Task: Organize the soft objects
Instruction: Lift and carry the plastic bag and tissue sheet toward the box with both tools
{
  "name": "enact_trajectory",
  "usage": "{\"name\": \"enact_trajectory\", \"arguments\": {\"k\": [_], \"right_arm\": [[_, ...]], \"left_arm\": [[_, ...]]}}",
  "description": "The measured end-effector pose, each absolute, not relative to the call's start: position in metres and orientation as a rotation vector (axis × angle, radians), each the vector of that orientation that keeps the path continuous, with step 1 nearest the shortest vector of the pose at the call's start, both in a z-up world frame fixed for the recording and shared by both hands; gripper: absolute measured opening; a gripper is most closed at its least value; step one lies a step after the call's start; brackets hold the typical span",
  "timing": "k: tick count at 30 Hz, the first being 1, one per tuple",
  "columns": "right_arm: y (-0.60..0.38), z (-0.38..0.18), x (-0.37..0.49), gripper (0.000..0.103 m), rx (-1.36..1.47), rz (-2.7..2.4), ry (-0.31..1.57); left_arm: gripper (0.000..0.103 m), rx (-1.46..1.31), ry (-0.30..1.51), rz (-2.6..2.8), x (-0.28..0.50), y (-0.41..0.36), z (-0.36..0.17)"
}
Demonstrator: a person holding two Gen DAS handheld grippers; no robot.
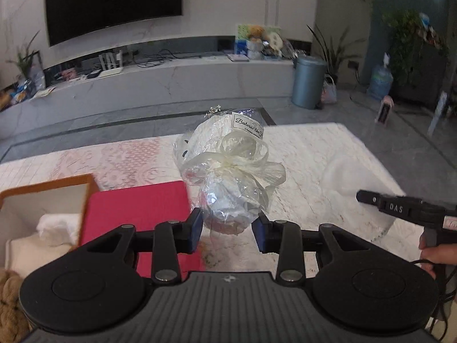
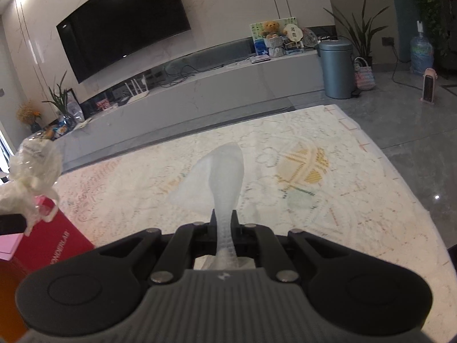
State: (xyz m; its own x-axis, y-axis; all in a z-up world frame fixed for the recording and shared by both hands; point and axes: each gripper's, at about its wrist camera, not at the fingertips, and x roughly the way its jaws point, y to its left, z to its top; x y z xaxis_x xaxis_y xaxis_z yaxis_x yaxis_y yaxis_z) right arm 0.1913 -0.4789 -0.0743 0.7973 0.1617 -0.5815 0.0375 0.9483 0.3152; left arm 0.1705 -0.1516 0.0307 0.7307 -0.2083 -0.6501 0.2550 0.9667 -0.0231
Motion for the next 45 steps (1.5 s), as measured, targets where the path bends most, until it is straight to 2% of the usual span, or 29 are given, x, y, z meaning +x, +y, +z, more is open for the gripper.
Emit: {"name": "enact_trajectory", "arguments": {"k": [8,14,27,30,35,45], "right_arm": [[-0.479,-0.017,0.168,0.001,0.297,0.049,0.518],[-0.451,0.053,0.131,0.002,0.278,0.065,0.375],[-0.311,0.174,0.1,0.006,0.28,0.377,0.238],[-0.265,0.189,0.101,0.006,0.272,0.464,0.236],[-0.19,0.172,0.117,0.006,0.226,0.562,0.358],[-0.102,0.029,0.117,0.005,0.003,0.681,0.829]], "left_arm": [[0.042,-0.058,0.707,-0.18,0.154,-0.063,0.077],[0.042,-0.102,0.708,-0.204,0.136,-0.022,0.091],[0.042,-0.214,0.59,-0.117,0.104,0.073,0.118],[0.042,-0.318,0.581,-0.117,0.106,0.101,0.115],[0.042,-0.472,0.533,-0.085,0.105,0.142,0.098],[0.042,-0.432,0.644,-0.02,0.112,0.161,0.039]]}}
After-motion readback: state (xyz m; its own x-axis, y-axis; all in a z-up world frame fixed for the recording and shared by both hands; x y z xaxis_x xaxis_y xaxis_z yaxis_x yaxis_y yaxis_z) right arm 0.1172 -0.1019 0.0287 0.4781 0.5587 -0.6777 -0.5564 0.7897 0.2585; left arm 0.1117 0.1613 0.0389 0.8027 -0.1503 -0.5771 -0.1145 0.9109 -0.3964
